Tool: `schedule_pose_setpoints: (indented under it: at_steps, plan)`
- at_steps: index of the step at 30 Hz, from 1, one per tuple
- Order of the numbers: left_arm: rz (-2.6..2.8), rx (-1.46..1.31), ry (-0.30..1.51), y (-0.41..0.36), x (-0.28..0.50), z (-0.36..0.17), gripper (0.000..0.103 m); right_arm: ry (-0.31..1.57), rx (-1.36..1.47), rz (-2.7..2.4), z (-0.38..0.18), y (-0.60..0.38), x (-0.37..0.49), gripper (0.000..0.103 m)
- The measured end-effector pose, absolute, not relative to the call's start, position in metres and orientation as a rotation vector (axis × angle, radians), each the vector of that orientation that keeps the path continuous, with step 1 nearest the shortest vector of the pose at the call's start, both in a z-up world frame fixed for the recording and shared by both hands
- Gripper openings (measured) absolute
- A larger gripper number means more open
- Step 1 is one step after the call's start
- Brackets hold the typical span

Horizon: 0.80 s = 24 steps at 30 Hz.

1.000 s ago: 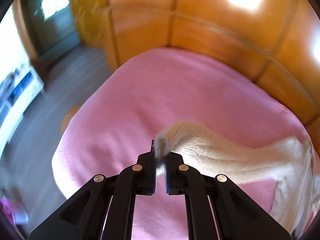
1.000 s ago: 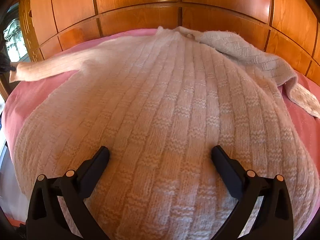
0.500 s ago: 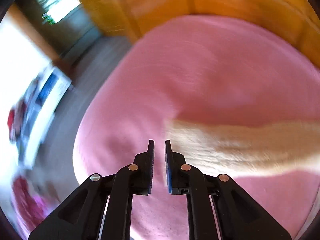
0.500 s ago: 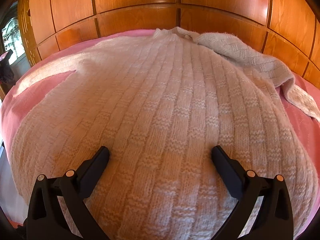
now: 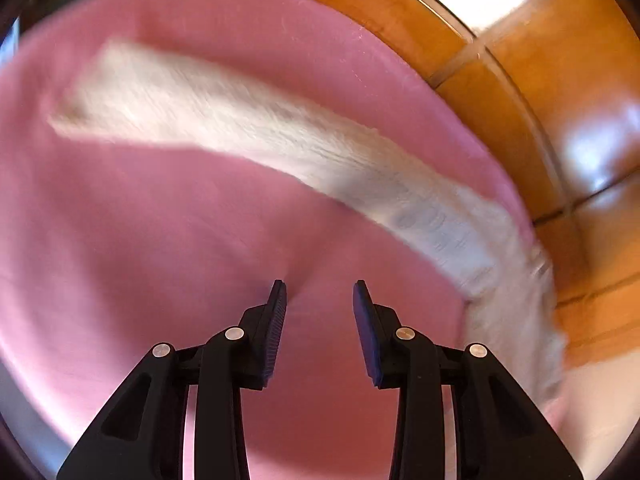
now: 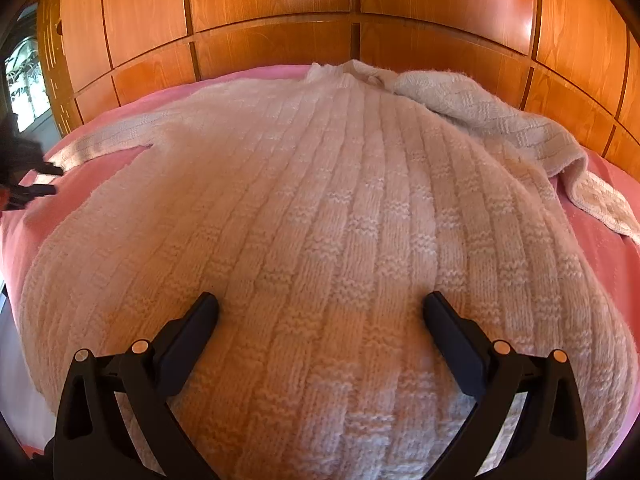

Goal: Fold small clothes
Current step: 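Grasp a sleeve cuff with the left gripper and pull it straight outward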

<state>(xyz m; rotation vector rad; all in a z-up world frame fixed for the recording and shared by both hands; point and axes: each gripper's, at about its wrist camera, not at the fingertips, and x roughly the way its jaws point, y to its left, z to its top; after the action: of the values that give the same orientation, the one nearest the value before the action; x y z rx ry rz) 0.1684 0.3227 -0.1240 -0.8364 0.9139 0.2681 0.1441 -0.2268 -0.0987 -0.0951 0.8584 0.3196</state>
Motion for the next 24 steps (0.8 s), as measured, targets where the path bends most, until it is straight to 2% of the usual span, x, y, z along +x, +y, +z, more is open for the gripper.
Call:
schedule_pose_setpoints:
  at_steps: [3, 4, 6, 8, 9, 10, 11, 12, 13, 18, 19, 21, 24]
  plan:
    - [0.314, -0.939, 0.801, 0.334, 0.191, -0.134, 0.036, 0.851, -0.093, 0.321, -0.099, -0.227, 0.143, 0.101]
    - [0.32, -0.972, 0.784, 0.332, 0.196, -0.134, 0.048, 0.85, -0.093, 0.32, -0.099, -0.227, 0.143, 0.101]
    - [0.336, -1.002, 0.722, 0.333, 0.206, -0.133, 0.061, 0.847, -0.092, 0.32, -0.099, -0.227, 0.143, 0.101]
    - [0.368, -0.983, 0.702, 0.335, 0.217, -0.131, 0.061, 0.843, -0.091, 0.321, -0.099, -0.227, 0.142, 0.101]
    - [0.386, -0.963, 0.71, 0.334, 0.222, -0.133, 0.055, 0.841, -0.092, 0.321, -0.099, -0.227, 0.142, 0.101]
    - [0.419, -0.916, 0.739, 0.333, 0.229, -0.133, 0.026, 0.841, -0.091, 0.321, -0.099, -0.228, 0.142, 0.101]
    - [0.42, -0.89, 0.765, 0.333, 0.235, -0.128, 0.015, 0.84, -0.09, 0.321, -0.099, -0.228, 0.142, 0.101]
    - [0.413, -0.883, 0.784, 0.333, 0.234, -0.128, 0.009, 0.839, -0.09, 0.322, -0.099, -0.228, 0.141, 0.101]
    - [0.414, -0.875, 0.789, 0.332, 0.231, -0.126, 0.006, 0.835, -0.089, 0.322, -0.099, -0.228, 0.141, 0.101]
    - [0.435, -0.888, 0.866, 0.331, 0.189, -0.111, 0.005, 0.83, -0.087, 0.322, -0.099, -0.228, 0.141, 0.101]
    - [0.481, -0.868, 0.901, 0.331, 0.182, -0.113, 0.002, 0.828, -0.087, 0.321, -0.1, -0.228, 0.14, 0.101]
    - [0.531, -0.836, 0.968, 0.329, 0.177, -0.125, 0.001, 0.826, -0.087, 0.32, -0.099, -0.228, 0.14, 0.101]
    - [0.547, -0.822, 0.938, 0.324, 0.163, -0.116, 0.002, 0.827, -0.085, 0.32, -0.099, -0.228, 0.139, 0.101]
